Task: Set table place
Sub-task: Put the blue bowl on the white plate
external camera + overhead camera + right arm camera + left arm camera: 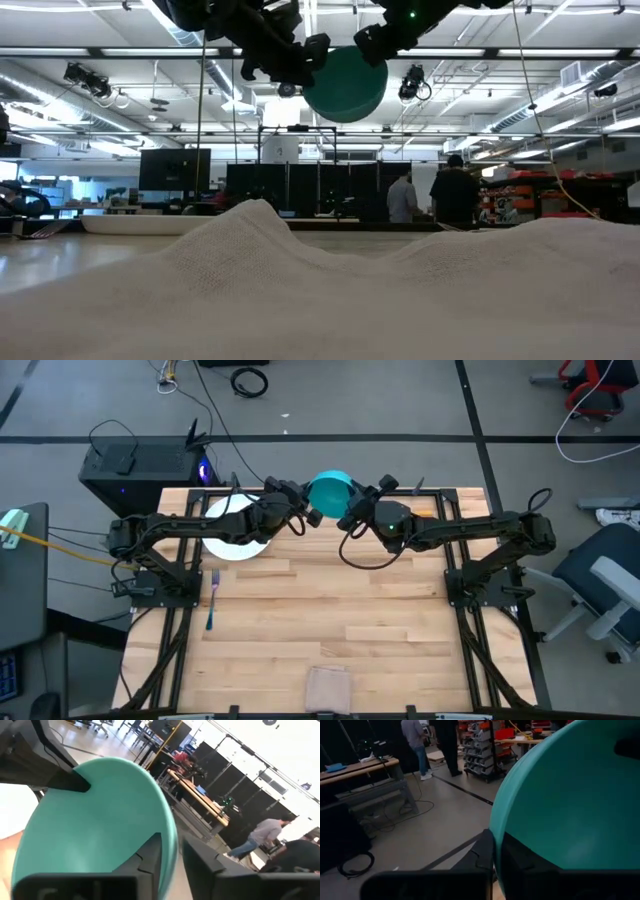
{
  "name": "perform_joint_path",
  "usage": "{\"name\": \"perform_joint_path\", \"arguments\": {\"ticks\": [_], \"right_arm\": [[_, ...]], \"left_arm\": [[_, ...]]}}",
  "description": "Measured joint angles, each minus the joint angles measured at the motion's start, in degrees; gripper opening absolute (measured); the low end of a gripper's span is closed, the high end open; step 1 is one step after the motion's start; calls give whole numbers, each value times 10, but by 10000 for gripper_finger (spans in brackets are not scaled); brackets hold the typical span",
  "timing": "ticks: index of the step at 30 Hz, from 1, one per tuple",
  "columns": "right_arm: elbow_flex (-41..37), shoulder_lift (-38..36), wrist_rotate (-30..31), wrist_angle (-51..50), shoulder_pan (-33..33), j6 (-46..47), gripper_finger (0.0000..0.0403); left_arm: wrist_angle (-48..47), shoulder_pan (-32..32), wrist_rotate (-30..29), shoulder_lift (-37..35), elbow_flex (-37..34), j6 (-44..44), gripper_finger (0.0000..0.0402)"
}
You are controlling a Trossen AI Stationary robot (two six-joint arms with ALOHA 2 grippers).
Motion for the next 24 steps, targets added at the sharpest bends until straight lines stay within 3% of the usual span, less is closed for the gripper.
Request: {"name": "perform_joint_path", "arguments": {"ticks": [14, 24], "right_arm": [[1, -29, 0, 2, 26, -29, 191], [3, -77, 23, 6, 55, -31, 216]], "left_arm": [[-28, 11, 14, -22, 0, -2, 14], [-84, 12, -1, -70, -1, 1, 13]]}}
